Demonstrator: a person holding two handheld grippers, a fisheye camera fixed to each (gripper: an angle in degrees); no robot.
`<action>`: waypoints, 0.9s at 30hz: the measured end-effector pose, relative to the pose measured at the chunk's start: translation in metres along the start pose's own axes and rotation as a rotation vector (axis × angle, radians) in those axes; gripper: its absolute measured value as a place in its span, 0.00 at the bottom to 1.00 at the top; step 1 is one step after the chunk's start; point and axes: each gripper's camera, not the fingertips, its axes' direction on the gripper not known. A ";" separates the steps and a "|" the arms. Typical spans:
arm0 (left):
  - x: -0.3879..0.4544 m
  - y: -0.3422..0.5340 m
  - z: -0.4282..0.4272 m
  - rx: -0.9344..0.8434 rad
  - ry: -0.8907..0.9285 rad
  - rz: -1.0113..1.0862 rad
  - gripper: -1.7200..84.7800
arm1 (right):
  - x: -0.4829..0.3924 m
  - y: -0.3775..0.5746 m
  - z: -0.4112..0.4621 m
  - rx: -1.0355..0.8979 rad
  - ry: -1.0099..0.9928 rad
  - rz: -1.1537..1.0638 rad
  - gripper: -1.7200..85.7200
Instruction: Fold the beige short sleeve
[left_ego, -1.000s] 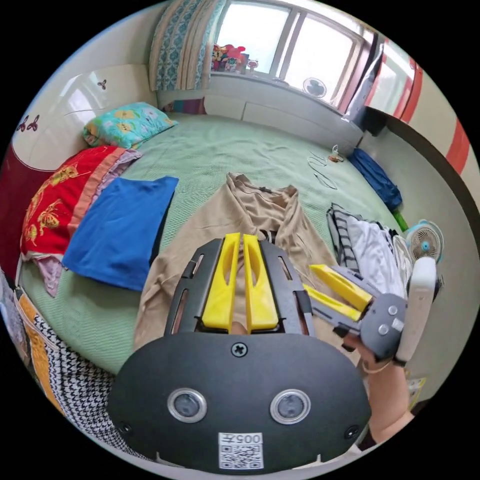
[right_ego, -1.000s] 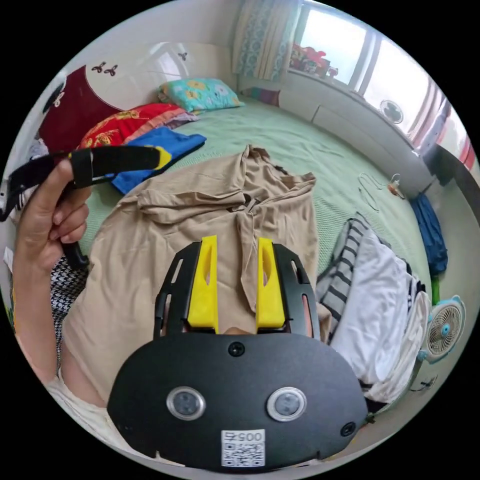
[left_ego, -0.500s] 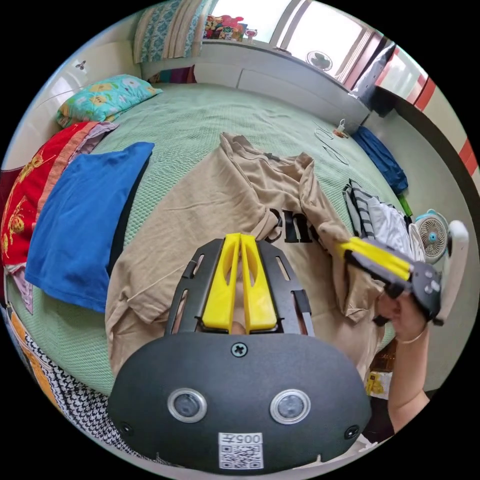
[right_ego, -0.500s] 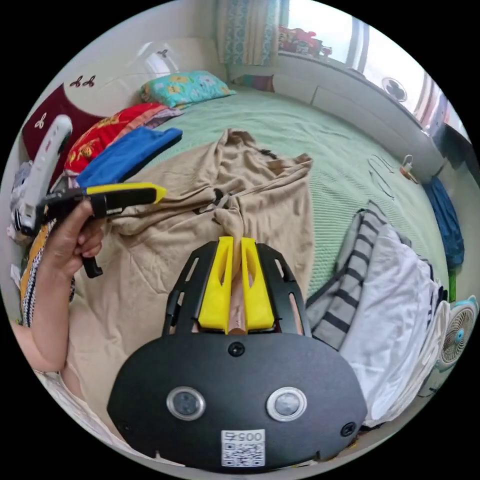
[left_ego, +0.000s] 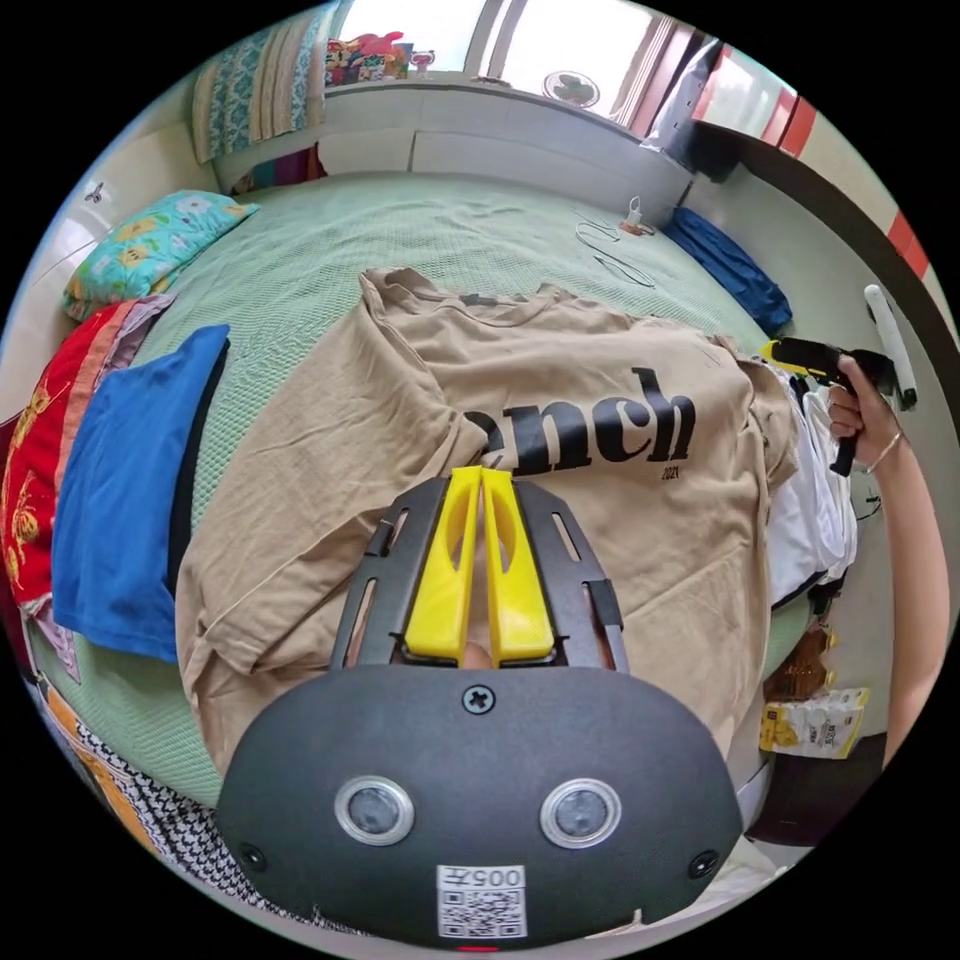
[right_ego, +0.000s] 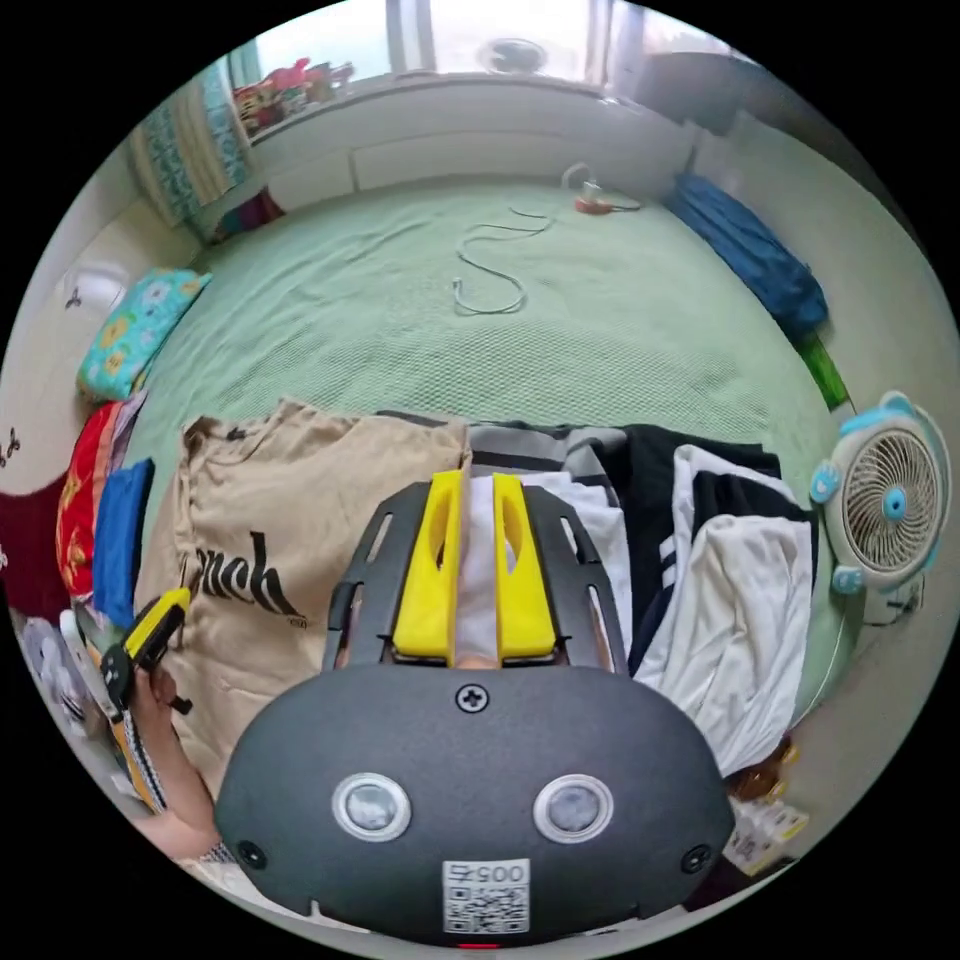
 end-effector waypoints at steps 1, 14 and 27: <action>0.000 -0.001 0.001 0.001 0.004 0.002 0.02 | -0.010 0.007 -0.008 0.022 0.028 -0.043 0.08; -0.041 -0.007 -0.003 -0.001 -0.011 0.043 0.11 | -0.090 0.061 -0.005 -0.001 0.189 -0.217 0.04; -0.158 0.019 -0.069 0.085 0.008 -0.094 0.11 | -0.055 0.039 -0.054 0.034 0.101 -0.083 0.12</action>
